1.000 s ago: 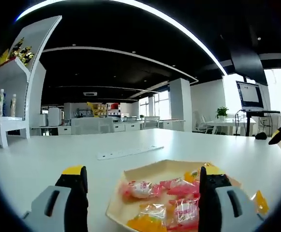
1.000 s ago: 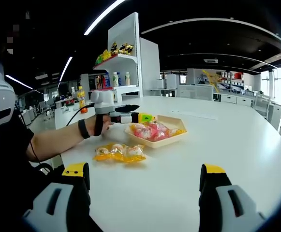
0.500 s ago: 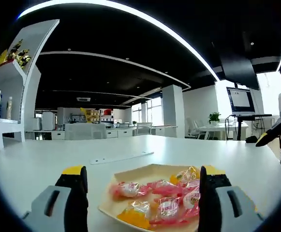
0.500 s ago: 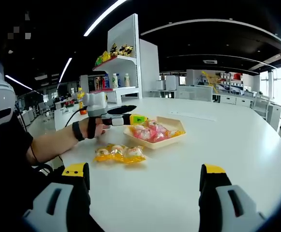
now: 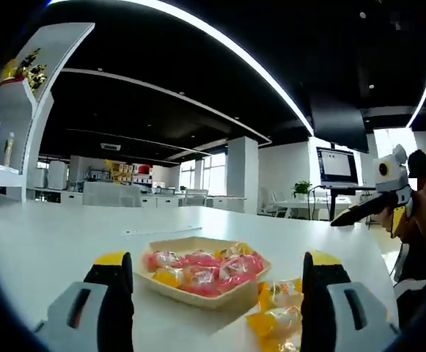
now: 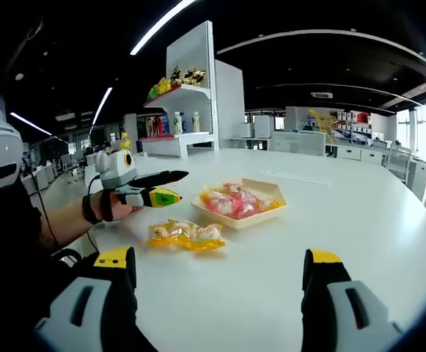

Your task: Pick up the marshmallows scattered on the table and place them into the bowl on the table

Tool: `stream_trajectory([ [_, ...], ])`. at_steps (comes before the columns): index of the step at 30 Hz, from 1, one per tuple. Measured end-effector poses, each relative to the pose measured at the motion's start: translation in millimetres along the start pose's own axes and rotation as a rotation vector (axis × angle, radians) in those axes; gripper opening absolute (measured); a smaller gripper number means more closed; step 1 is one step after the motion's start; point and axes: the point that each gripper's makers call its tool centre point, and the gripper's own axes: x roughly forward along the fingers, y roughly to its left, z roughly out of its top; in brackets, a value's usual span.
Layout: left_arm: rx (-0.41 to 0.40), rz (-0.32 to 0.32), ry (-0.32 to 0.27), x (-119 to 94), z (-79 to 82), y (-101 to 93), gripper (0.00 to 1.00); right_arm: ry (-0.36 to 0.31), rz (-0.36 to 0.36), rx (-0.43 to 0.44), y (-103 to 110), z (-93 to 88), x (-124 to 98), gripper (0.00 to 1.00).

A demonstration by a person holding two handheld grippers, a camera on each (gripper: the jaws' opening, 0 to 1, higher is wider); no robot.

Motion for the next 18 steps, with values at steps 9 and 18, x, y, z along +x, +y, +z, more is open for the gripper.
stream_trajectory([
  [9, -0.007, -0.090, 0.036, -45, 8.5, -36.2, 0.95, -0.008, 0.005, 0.002, 2, 1.7, 0, 0.91],
  [18, 0.055, -0.162, 0.122, -84, 13.3, -62.4, 0.95, -0.007, 0.020, -0.004, 6, 1.5, 2, 0.91],
])
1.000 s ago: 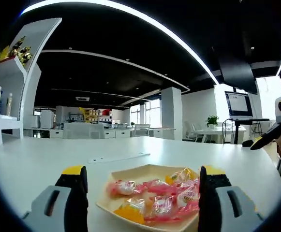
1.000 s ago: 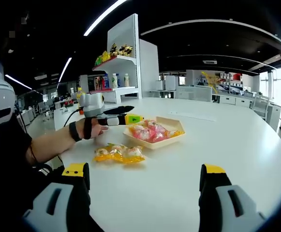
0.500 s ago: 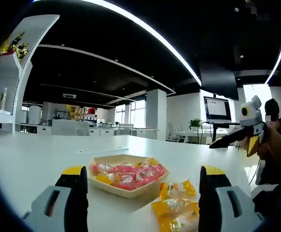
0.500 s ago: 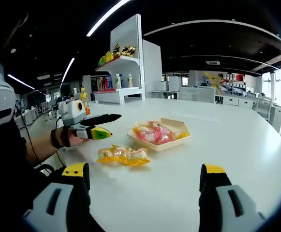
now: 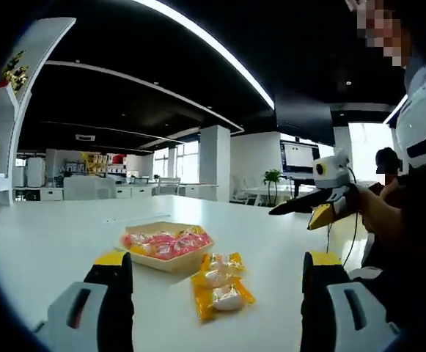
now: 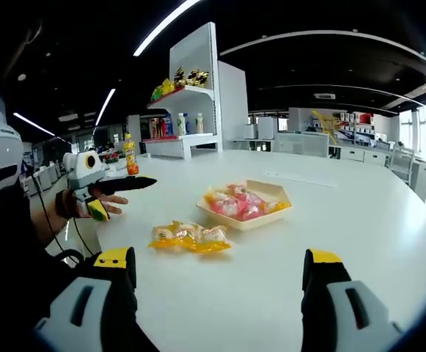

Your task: Pick up the marshmallows scattered on the table and place them into the bowl on the table

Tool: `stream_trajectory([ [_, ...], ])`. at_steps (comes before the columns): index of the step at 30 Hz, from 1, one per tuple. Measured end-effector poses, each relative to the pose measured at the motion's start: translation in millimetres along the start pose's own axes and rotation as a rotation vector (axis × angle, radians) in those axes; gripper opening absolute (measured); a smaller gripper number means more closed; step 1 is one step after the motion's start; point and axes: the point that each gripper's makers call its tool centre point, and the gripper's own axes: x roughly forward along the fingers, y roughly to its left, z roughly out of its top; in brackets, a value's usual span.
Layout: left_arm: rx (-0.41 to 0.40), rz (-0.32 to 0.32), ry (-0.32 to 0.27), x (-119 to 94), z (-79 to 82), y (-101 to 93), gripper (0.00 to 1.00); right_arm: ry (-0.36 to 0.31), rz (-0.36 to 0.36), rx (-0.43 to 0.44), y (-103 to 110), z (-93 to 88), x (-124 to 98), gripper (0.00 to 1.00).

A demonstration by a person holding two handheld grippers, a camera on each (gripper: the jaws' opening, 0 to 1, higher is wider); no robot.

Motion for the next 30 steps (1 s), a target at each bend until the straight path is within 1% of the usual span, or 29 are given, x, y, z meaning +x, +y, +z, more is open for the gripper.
stream_trajectory([
  [1, 0.009, -0.001, 0.009, -1, 0.0, -0.5, 0.95, -0.001, 0.001, -0.001, 0, 0.2, 0, 0.91],
  [3, 0.067, 0.023, 0.072, -10, 1.8, -0.4, 0.95, -0.002, -0.001, -0.001, 0, 1.0, -2, 0.91],
  [4, 0.098, 0.030, 0.093, -12, 3.1, 0.3, 0.95, -0.003, -0.002, -0.001, -1, 1.2, -2, 0.91],
  [6, 0.140, 0.052, 0.102, -15, 9.0, 2.5, 0.95, -0.003, -0.005, -0.001, -2, 1.2, -3, 0.91],
  [9, 0.120, 0.064, 0.114, -17, 12.8, 4.4, 0.95, -0.006, -0.009, -0.001, -3, 2.1, -3, 0.91],
  [12, 0.098, 0.057, 0.131, -20, 13.5, 2.1, 0.95, -0.010, -0.008, -0.004, -2, 3.6, -4, 0.91],
  [13, 0.094, 0.058, 0.136, -21, 12.8, 2.3, 0.95, -0.010, -0.008, -0.004, -2, 4.0, -5, 0.91],
  [15, 0.052, 0.081, 0.157, -22, 8.8, 5.9, 0.95, -0.009, -0.009, -0.006, -2, 4.2, -5, 0.91],
  [16, 0.040, 0.083, 0.181, -23, 3.9, 6.1, 0.95, -0.008, -0.009, -0.007, -2, 4.2, -5, 0.91],
  [17, 0.044, 0.077, 0.198, -22, 0.1, 4.7, 0.95, -0.008, -0.009, -0.008, -2, 4.3, -5, 0.91],
  [20, 0.068, 0.066, 0.211, -21, -4.9, 0.4, 0.95, -0.008, -0.009, -0.005, -2, 4.3, -5, 0.91],
  [26, 0.080, 0.062, 0.201, -22, -2.6, 0.5, 0.95, -0.004, -0.002, -0.009, 0, 2.0, -2, 0.91],
  [30, 0.074, 0.064, 0.210, -22, -4.4, 0.9, 0.95, 0.000, -0.001, -0.007, 0, 0.3, 1, 0.91],
])
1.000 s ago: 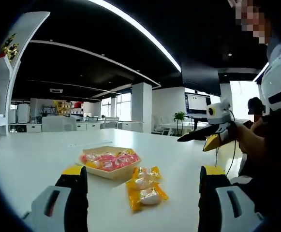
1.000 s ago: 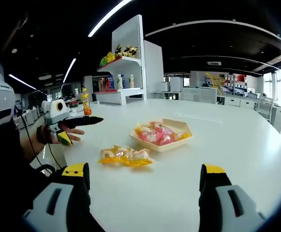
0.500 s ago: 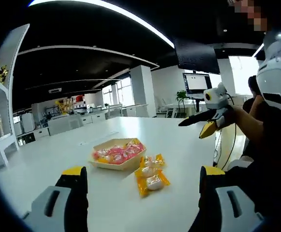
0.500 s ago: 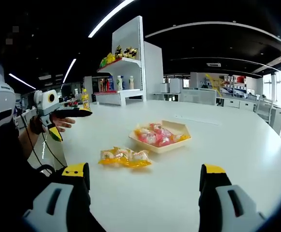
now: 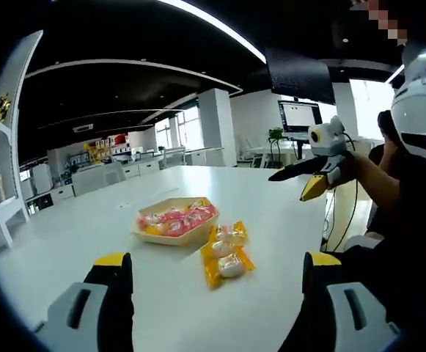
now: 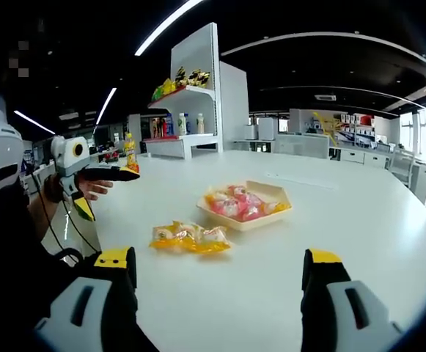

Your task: Pick up the marshmallows scattered on the table and place them into the bowl on the table

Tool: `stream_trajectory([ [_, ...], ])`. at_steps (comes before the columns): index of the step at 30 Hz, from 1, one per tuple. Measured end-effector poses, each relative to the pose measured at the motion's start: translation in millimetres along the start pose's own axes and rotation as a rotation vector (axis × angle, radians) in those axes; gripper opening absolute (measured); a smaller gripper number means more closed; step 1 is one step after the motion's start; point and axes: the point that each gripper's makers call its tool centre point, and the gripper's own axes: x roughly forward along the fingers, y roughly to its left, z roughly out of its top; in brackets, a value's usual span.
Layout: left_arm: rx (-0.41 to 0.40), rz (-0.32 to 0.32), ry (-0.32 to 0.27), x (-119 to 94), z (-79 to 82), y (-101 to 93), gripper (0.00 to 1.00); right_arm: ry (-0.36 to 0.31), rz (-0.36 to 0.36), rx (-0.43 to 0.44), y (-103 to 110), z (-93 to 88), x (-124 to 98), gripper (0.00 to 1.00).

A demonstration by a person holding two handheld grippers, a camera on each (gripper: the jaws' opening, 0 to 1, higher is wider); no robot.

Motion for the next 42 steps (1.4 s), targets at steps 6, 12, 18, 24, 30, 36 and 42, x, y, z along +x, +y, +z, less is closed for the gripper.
stream_trajectory([
  [6, -0.010, 0.003, -0.002, 0, -0.7, 0.3, 0.95, 0.002, 0.009, 0.005, 1, -1.6, 4, 0.91],
  [12, -0.007, 0.006, -0.010, -1, 1.2, 0.5, 0.95, 0.003, 0.011, 0.027, 1, -4.8, 13, 0.91],
  [18, -0.018, 0.014, -0.021, -4, 1.5, 1.7, 0.95, 0.010, 0.032, 0.026, 6, -5.1, 24, 0.91],
  [24, -0.010, 0.018, -0.019, -5, 1.5, 2.0, 0.95, 0.012, 0.041, 0.033, 7, -3.2, 36, 0.90],
  [30, -0.007, 0.019, -0.028, -7, 5.1, 3.2, 0.95, 0.013, 0.054, 0.086, 8, -5.3, 54, 0.88],
  [36, 0.003, 0.021, -0.014, -8, 1.0, 5.3, 0.94, 0.026, 0.061, 0.091, 7, -9.3, 71, 0.83],
  [42, 0.020, 0.009, -0.006, -6, -1.7, 5.1, 0.93, 0.045, 0.049, 0.102, 3, -13.2, 89, 0.81],
])
